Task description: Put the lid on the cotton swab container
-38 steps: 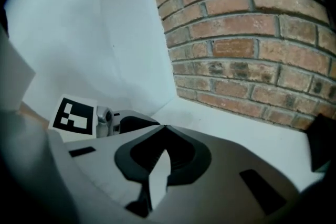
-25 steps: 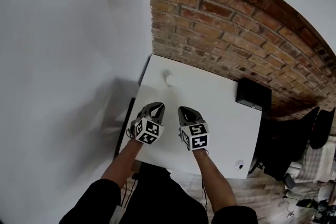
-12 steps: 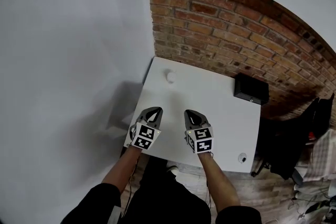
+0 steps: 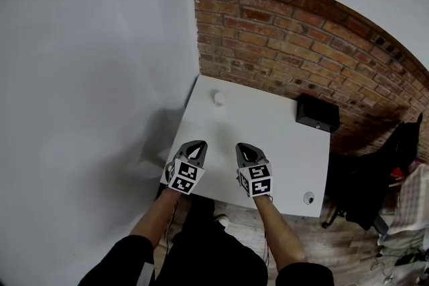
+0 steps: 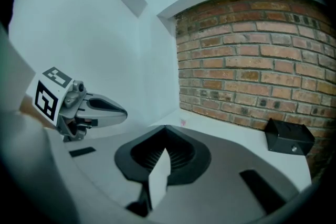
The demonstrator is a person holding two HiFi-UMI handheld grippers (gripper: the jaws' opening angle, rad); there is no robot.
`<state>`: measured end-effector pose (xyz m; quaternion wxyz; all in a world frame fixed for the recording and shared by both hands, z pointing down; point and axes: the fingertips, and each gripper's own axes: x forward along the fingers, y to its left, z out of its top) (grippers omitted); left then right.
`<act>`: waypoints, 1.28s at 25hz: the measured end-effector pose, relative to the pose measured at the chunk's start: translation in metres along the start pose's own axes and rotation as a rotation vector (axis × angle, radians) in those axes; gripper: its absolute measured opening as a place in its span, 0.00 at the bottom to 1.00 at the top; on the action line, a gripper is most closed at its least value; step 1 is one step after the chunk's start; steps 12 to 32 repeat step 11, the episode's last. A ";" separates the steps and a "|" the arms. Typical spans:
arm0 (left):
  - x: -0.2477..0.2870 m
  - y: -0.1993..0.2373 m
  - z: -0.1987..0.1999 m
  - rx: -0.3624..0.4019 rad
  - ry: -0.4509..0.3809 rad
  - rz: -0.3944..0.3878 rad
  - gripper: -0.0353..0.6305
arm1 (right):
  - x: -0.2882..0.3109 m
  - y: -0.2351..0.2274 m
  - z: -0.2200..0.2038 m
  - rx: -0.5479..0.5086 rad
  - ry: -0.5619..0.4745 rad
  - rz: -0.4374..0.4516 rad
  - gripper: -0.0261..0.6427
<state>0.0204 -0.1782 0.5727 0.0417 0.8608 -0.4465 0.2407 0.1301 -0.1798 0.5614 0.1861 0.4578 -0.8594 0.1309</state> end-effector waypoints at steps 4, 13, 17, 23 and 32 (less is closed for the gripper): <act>-0.006 -0.006 -0.002 -0.003 0.003 0.003 0.08 | -0.007 0.004 -0.002 -0.006 0.003 0.005 0.07; -0.016 -0.015 -0.009 -0.011 0.014 0.006 0.08 | -0.017 0.007 -0.007 -0.013 0.012 0.008 0.07; -0.016 -0.015 -0.009 -0.011 0.014 0.006 0.08 | -0.017 0.007 -0.007 -0.013 0.012 0.008 0.07; -0.016 -0.015 -0.009 -0.011 0.014 0.006 0.08 | -0.017 0.007 -0.007 -0.013 0.012 0.008 0.07; -0.016 -0.015 -0.009 -0.011 0.014 0.006 0.08 | -0.017 0.007 -0.007 -0.013 0.012 0.008 0.07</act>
